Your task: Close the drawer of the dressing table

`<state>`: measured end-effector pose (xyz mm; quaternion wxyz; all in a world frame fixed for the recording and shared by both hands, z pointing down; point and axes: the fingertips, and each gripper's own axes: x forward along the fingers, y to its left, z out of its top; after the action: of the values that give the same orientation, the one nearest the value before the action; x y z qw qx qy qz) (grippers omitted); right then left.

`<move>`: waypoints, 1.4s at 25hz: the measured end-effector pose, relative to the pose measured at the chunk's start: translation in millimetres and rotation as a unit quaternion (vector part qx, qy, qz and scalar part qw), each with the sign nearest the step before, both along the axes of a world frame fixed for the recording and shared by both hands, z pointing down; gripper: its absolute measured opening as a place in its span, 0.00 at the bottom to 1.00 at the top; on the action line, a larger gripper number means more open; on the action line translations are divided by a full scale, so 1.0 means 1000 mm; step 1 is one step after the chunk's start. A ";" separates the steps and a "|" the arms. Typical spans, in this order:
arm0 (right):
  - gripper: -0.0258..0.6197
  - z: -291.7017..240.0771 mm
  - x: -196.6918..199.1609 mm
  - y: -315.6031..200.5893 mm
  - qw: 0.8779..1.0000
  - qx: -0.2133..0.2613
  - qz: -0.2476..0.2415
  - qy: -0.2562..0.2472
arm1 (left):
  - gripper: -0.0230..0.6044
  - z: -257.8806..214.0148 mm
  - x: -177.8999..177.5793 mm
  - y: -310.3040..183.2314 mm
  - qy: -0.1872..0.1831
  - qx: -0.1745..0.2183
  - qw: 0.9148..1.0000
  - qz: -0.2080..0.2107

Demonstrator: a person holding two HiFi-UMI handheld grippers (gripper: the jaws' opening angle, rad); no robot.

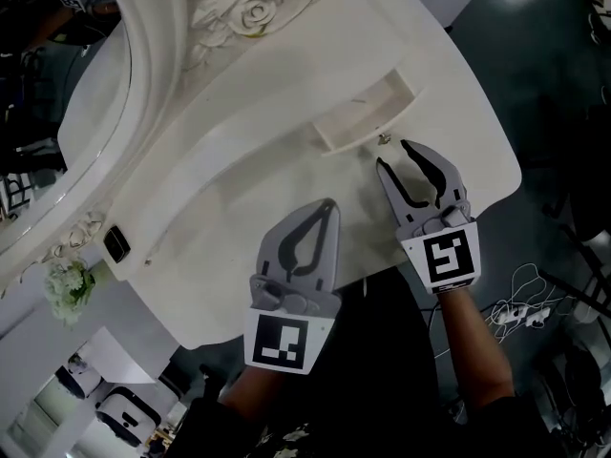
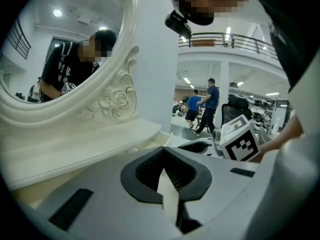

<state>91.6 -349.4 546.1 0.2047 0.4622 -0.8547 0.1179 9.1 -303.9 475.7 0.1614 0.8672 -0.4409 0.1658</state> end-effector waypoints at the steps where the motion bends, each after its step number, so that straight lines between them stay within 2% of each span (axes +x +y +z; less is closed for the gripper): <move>1: 0.27 0.003 -0.001 -0.001 1.000 -0.003 0.000 0.000 | 0.04 0.002 0.000 0.000 0.002 -0.002 1.000 0.001; 6: 0.26 0.011 -0.005 -0.011 1.000 -0.008 -0.003 0.005 | 0.04 0.011 -0.005 0.002 0.005 -0.021 1.000 0.001; 10: 0.19 0.015 -0.003 -0.015 1.000 -0.008 0.004 0.017 | 0.04 0.017 -0.009 0.003 0.003 -0.029 1.000 0.006; 19: 0.18 0.010 -0.004 -0.016 1.000 -0.016 0.000 0.025 | 0.04 0.015 -0.012 0.000 0.008 -0.021 1.000 0.002; 35: 0.18 0.009 -0.015 -0.037 1.000 0.001 0.012 0.029 | 0.04 0.023 -0.021 0.000 0.005 -0.028 1.000 0.007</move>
<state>76.4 -386.0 555.3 0.2277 0.4759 -0.8428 0.1065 -12.0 -303.9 498.8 0.1867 0.8664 -0.4290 0.1748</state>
